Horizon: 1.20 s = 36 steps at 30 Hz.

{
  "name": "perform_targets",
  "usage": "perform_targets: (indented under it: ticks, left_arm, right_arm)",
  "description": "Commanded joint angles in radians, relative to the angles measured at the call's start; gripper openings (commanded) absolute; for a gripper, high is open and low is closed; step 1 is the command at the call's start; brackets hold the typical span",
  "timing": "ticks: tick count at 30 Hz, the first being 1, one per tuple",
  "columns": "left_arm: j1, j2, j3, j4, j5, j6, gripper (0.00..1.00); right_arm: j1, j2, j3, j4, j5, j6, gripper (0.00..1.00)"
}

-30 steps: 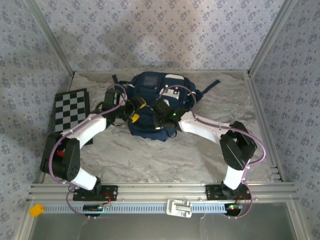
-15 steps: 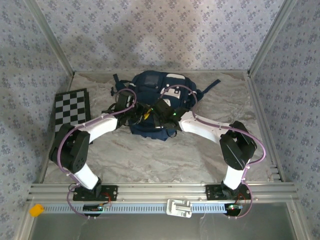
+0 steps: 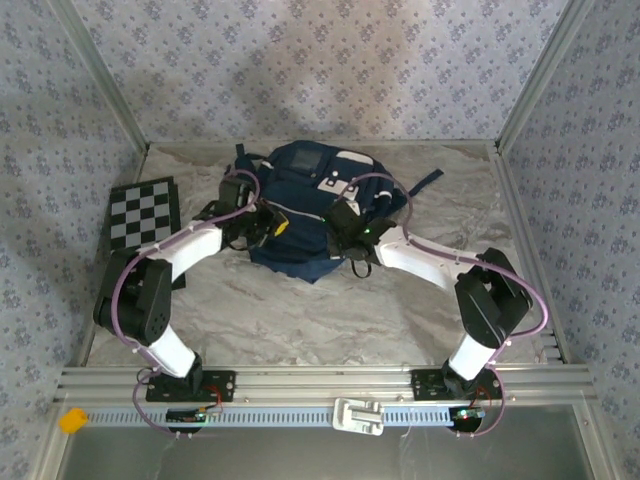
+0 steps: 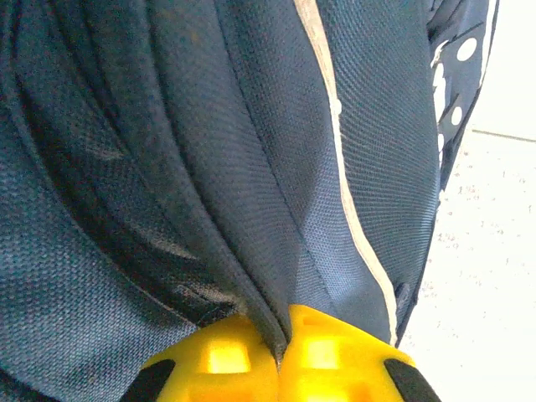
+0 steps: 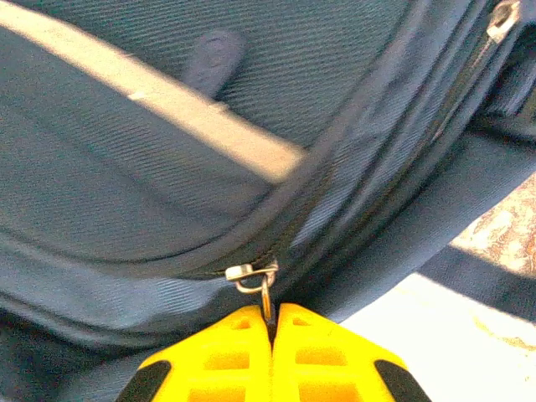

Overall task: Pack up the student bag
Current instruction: Zip the student bag at the center of the table, then reset both arms

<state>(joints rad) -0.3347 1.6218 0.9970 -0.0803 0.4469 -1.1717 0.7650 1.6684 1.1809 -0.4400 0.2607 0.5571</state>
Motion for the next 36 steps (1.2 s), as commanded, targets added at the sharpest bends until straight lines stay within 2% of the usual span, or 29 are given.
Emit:
perform_targets:
  ticks: [1, 4, 7, 12, 13, 16, 18, 20, 22, 25, 27, 28, 29, 30, 32, 34, 36]
  left_arm:
    - [0.082, -0.034, 0.013, -0.069, -0.017, 0.179, 0.00]
    - [0.102, -0.009, 0.038, -0.136, 0.019, 0.291, 0.00]
    - [0.112, -0.004, 0.032, -0.104, 0.079, 0.354, 0.00]
    - [0.111, -0.010, 0.076, -0.183, 0.049, 0.439, 0.00]
    - [0.111, -0.004, 0.087, -0.189, 0.065, 0.449, 0.00]
    - [0.111, -0.027, 0.087, -0.195, 0.087, 0.472, 0.02]
    - [0.112, -0.065, 0.080, -0.216, 0.079, 0.497, 0.25]
    - [0.115, -0.113, 0.081, -0.259, 0.055, 0.539, 0.55]
    - [0.120, -0.168, 0.082, -0.310, -0.027, 0.574, 0.77]
    - [0.158, -0.270, 0.065, -0.387, -0.261, 0.636, 1.00]
    - [0.217, -0.331, 0.055, -0.451, -0.511, 0.655, 1.00]
    - [0.241, -0.363, 0.026, -0.434, -0.679, 0.661, 1.00]
    - [0.263, -0.387, -0.018, -0.382, -0.793, 0.694, 1.00]
    - [0.283, -0.403, -0.053, -0.330, -0.860, 0.729, 1.00]
    - [0.307, -0.430, -0.180, -0.122, -0.993, 0.839, 1.00]
    - [0.330, -0.431, -0.328, 0.128, -1.014, 0.899, 1.00]
    - [0.347, -0.405, -0.452, 0.357, -0.939, 0.935, 1.00]
  right_arm:
    - [-0.053, -0.022, -0.027, -0.079, 0.068, -0.077, 0.00]
    - [-0.104, 0.005, -0.011, -0.041, 0.044, -0.122, 0.00]
    - [-0.145, 0.048, 0.003, 0.006, 0.027, -0.194, 0.00]
    - [-0.175, 0.101, 0.118, -0.060, 0.109, -0.207, 0.00]
    - [-0.171, 0.091, 0.113, -0.039, 0.082, -0.223, 0.02]
    - [-0.138, 0.036, 0.086, -0.010, 0.066, -0.256, 0.21]
    - [-0.128, -0.020, 0.066, -0.020, 0.096, -0.255, 0.35]
    - [-0.141, -0.106, 0.022, -0.018, 0.111, -0.233, 0.58]
    - [-0.176, -0.193, -0.062, 0.001, 0.137, -0.210, 0.77]
    - [-0.249, -0.315, -0.167, 0.033, 0.255, -0.191, 0.93]
    - [-0.321, -0.393, -0.258, 0.078, 0.381, -0.172, 1.00]
    - [-0.369, -0.435, -0.315, 0.135, 0.389, -0.178, 1.00]
    - [-0.431, -0.466, -0.391, 0.224, 0.381, -0.201, 1.00]
    - [-0.484, -0.487, -0.455, 0.301, 0.373, -0.216, 1.00]
    - [-0.592, -0.507, -0.583, 0.500, 0.296, -0.273, 1.00]
    - [-0.657, -0.496, -0.675, 0.686, 0.241, -0.312, 1.00]
    - [-0.703, -0.437, -0.764, 0.912, 0.163, -0.372, 1.00]
